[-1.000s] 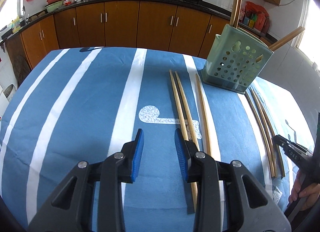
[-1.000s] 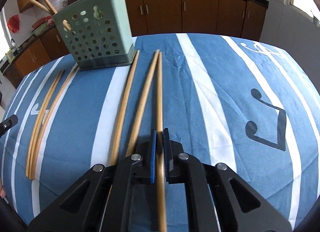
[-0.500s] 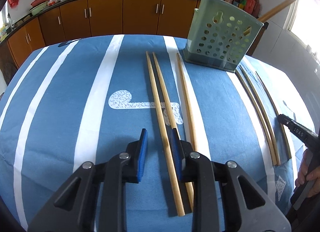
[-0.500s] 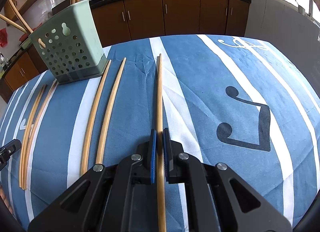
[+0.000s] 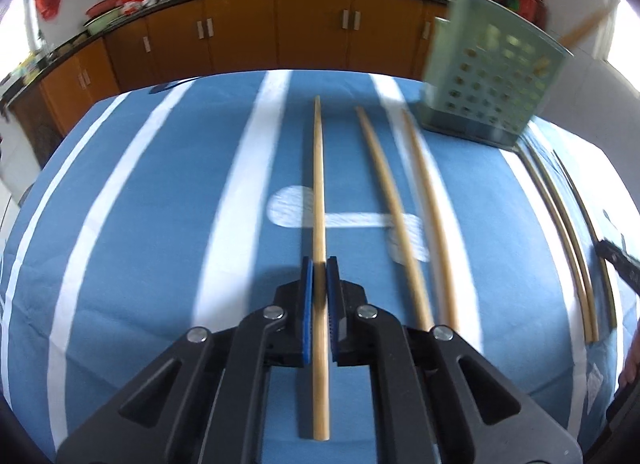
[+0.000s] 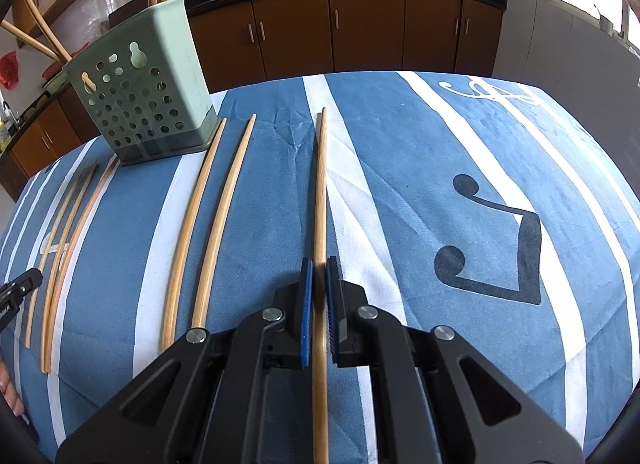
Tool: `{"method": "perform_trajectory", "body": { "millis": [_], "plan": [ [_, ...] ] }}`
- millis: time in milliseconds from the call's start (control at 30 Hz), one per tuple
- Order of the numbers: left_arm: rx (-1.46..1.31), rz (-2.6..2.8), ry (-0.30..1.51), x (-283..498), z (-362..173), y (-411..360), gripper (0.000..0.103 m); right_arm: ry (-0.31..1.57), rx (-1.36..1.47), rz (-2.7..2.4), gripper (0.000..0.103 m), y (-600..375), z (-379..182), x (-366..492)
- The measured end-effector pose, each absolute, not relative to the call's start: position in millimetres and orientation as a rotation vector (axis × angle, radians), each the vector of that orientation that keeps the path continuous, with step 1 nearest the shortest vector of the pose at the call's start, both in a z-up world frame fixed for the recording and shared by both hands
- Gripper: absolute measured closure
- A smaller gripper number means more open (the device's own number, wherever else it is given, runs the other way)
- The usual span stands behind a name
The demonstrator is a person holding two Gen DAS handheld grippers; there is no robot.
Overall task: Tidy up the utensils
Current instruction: 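Close the right gripper on a chopstick while the left gripper grasps another, then hold both chopsticks and begin lifting them off the cloth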
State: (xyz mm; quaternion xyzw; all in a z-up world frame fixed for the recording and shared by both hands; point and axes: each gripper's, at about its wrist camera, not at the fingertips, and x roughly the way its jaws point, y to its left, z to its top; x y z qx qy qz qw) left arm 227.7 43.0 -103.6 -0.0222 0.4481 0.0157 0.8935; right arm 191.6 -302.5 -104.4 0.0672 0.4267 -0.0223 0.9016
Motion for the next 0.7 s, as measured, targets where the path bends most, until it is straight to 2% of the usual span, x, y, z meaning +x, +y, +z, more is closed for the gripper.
{"method": "perform_trajectory", "body": {
  "millis": [167,700],
  "plan": [
    [-0.075,0.037,0.918,232.9,-103.3,67.9,0.095,0.868,0.119,-0.039,0.095,-300.9,-104.8,193.7],
    [-0.072,0.027,0.894,230.0,-104.6,67.5,0.093,0.865,0.123,-0.034,0.095,-301.7,-105.2,195.0]
  ]
}}
